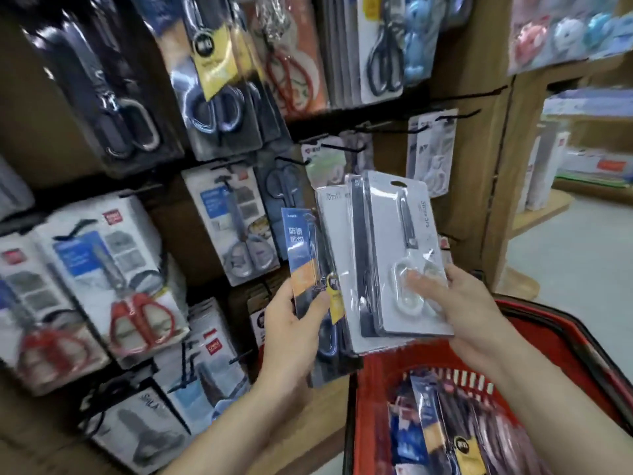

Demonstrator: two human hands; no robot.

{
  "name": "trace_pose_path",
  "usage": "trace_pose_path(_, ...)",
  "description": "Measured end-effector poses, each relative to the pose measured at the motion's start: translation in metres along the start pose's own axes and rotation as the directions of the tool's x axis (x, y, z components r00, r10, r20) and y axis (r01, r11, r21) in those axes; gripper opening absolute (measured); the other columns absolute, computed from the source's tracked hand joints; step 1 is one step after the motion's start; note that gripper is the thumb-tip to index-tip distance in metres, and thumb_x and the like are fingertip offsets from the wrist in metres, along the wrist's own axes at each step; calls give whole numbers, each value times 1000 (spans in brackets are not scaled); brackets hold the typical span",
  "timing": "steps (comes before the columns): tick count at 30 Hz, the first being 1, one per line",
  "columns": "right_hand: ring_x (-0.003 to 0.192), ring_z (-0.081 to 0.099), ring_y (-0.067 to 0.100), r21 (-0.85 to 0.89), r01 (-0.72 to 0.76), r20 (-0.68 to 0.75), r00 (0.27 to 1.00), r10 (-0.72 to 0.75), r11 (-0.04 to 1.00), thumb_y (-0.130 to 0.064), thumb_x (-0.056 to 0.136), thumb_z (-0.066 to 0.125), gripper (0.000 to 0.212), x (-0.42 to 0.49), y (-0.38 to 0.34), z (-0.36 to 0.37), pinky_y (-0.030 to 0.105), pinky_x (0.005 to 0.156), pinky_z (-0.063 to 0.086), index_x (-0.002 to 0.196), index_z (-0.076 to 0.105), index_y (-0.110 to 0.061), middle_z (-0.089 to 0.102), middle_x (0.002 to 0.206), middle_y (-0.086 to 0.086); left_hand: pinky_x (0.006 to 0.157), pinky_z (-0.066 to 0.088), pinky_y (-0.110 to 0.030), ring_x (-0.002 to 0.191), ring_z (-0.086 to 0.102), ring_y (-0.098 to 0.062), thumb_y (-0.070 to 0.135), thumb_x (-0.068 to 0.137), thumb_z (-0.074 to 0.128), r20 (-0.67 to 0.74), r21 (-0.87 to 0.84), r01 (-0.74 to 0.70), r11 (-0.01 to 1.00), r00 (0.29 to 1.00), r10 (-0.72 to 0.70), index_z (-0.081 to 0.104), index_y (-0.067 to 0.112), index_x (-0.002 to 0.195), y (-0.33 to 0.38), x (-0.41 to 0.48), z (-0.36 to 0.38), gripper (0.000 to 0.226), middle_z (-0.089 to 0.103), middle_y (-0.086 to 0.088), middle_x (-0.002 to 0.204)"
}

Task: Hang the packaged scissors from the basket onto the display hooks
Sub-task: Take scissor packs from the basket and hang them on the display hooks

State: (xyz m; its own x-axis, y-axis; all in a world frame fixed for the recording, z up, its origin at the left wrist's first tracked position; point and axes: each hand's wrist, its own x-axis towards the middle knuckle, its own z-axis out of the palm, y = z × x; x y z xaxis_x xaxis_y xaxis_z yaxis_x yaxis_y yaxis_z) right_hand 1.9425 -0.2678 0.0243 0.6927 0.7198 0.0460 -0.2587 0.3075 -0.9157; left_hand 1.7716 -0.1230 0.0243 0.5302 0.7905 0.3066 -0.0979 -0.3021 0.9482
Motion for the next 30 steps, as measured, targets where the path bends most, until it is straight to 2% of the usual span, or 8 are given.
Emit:
trace_pose_path(3, 98, 76, 31, 33, -37, 59, 998, 35, 999, -24, 68, 84, 58, 6, 9, 19, 40, 82, 63, 122, 72, -11, 77, 112, 14, 86, 55, -26, 91, 71, -4, 5, 97, 68, -66, 90, -59, 994, 996, 65, 74, 29, 100, 10, 3, -14, 25, 78, 15, 96)
trace_pose_path(6, 101, 76, 28, 103, -59, 111, 993, 48, 993, -38, 43, 102, 91, 11, 7, 37, 37, 74, 63, 125, 72, -13, 77, 115, 12, 92, 58, -48, 96, 74, -23, 21, 96, 72, -141, 138, -112, 984, 981, 132, 77, 28, 101, 26, 4, -33, 10, 79, 6, 96)
trace_pose_path(9, 101, 76, 26, 161, -63, 156, 987, 38, 985, -44, 24, 105, 110, 11, 6, 39, 36, 72, 63, 124, 72, -14, 76, 117, 11, 87, 55, -52, 94, 71, -31, 22, 101, 66, -164, 179, -185, 966, 963, 214, 76, 23, 98, 39, 1, -51, 11, 77, -4, 93)
trace_pose_path(12, 108, 73, 33, 133, -42, 201, 979, 14, 990, -43, 36, 105, 105, 9, 8, 31, 43, 82, 63, 129, 69, -12, 73, 124, 16, 79, 55, -47, 88, 70, -28, 15, 104, 61, -187, 202, -226, 953, 946, 264, 78, 22, 95, 49, -8, -79, 20, 76, -5, 92)
trace_pose_path(17, 95, 75, 33, 118, -22, 275, 961, -11, 993, -17, 81, 71, 52, 0, 12, 15, 40, 76, 64, 131, 64, -5, 72, 121, 22, 79, 54, -27, 94, 73, -10, 8, 102, 61, -158, 155, -234, 960, 953, 258, 77, 21, 102, 63, -26, -117, 21, 80, 7, 100)
trace_pose_path(23, 108, 70, 40, 53, 24, 365, 930, -42, 998, -15, 79, 82, 58, -5, 16, 26, 46, 87, 62, 133, 63, -8, 68, 128, 25, 82, 58, -28, 89, 72, -10, 3, 99, 65, -159, 224, -327, 918, 917, 365, 75, 16, 99, 98, -16, -126, 17, 78, 7, 93)
trace_pose_path(26, 111, 69, 41, 46, 71, 353, 932, -83, 996, -36, 52, 102, 92, -8, 12, 44, 50, 93, 59, 131, 64, -9, 70, 127, 23, 89, 59, -42, 98, 75, -25, 5, 99, 66, -169, 208, -348, 914, 908, 384, 74, 15, 103, 122, 5, -123, 14, 79, -5, 100)
trace_pose_path(30, 104, 73, 35, 49, 173, 274, 945, -180, 984, -27, 57, 100, 77, -14, -4, 70, 48, 91, 60, 125, 67, -10, 74, 120, 18, 76, 55, -25, 78, 69, -5, 6, 99, 66, -185, 195, -337, 921, 910, 372, 73, 17, 94, 157, 34, -115, 14, 76, 9, 81)
